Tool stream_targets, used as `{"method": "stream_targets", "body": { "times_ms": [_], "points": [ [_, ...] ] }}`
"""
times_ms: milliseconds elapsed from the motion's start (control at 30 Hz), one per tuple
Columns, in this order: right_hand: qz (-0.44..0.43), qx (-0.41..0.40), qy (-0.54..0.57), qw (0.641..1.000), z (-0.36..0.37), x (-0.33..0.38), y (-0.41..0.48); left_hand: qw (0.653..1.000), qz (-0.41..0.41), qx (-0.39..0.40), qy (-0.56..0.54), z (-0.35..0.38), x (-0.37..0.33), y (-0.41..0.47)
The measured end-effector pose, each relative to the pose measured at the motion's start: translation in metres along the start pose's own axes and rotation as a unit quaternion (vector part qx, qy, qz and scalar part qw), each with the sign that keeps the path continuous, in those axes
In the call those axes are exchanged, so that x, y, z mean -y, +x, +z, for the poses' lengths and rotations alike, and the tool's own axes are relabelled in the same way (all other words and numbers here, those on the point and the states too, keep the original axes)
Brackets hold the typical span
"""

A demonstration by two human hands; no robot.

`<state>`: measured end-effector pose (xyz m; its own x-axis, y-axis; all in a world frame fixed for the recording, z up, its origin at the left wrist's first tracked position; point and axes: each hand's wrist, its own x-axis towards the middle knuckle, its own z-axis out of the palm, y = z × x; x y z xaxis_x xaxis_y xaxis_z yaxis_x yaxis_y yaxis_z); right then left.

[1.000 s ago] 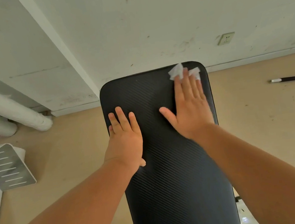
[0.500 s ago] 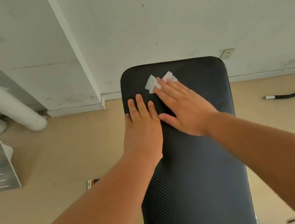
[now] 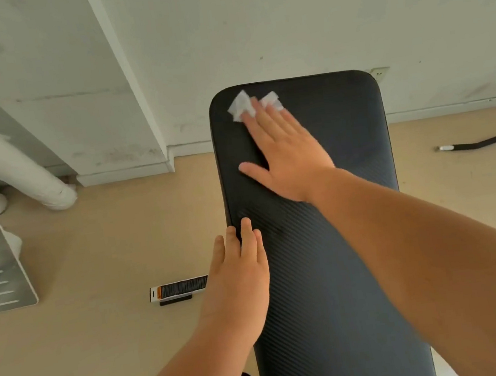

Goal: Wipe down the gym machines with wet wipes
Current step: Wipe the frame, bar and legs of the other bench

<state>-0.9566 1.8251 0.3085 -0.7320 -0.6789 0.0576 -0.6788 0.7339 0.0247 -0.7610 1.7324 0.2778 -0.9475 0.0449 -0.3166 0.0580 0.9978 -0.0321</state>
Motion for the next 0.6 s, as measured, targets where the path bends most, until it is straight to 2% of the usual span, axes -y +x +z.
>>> {"method": "stream_targets", "body": {
  "times_ms": [33, 100, 133, 167, 200, 233, 267, 333, 367, 400, 433, 500, 600],
  "points": [
    [0.086, -0.023, 0.021, 0.996, 0.002, -0.015, -0.005, 1.0, 0.001, 0.006, 0.01, -0.001, -0.003, 0.001],
    [0.278, -0.042, 0.093, 0.955, 0.003, -0.033, -0.011, 1.0, 0.005, 0.011, 0.013, -0.003, -0.01, 0.003],
    [0.332, -0.035, 0.114, 0.936, 0.003, -0.03, -0.01, 1.0, 0.003, 0.015, 0.012, -0.003, -0.013, 0.004],
    [0.341, -0.032, 0.112, 0.933, 0.001, -0.019, -0.006, 1.0, -0.001, 0.019, 0.013, -0.003, -0.017, 0.004],
    [0.306, -0.035, 0.098, 0.946, -0.001, -0.004, -0.002, 1.0, -0.007, 0.024, 0.016, -0.003, -0.019, 0.005],
    [0.226, -0.032, 0.08, 0.97, -0.002, 0.013, 0.003, 0.999, -0.012, 0.03, 0.019, -0.002, -0.019, 0.005],
    [0.113, -0.022, 0.049, 0.992, 0.0, 0.028, 0.005, 0.999, -0.017, 0.032, 0.023, -0.002, -0.018, 0.006],
    [-0.091, 0.026, -0.028, 0.995, 0.003, 0.042, 0.007, 0.999, -0.023, 0.019, 0.032, 0.0, -0.015, 0.008],
    [-0.138, 0.035, -0.054, 0.988, 0.001, 0.036, 0.008, 0.999, -0.023, 0.013, 0.036, -0.001, -0.015, 0.008],
    [-0.135, 0.018, -0.058, 0.989, -0.001, 0.024, 0.007, 0.999, -0.02, 0.009, 0.037, 0.0, -0.016, 0.009],
    [-0.09, -0.01, -0.039, 0.995, -0.001, 0.009, 0.004, 0.999, -0.017, 0.009, 0.037, -0.001, -0.017, 0.009],
    [0.077, -0.047, 0.026, 0.996, 0.004, -0.022, -0.01, 0.999, -0.013, 0.01, 0.041, 0.0, -0.017, 0.009],
    [0.306, -0.029, 0.133, 0.942, 0.012, -0.038, -0.043, 0.999, -0.01, 0.005, 0.048, 0.003, -0.013, 0.009]
  ]
}}
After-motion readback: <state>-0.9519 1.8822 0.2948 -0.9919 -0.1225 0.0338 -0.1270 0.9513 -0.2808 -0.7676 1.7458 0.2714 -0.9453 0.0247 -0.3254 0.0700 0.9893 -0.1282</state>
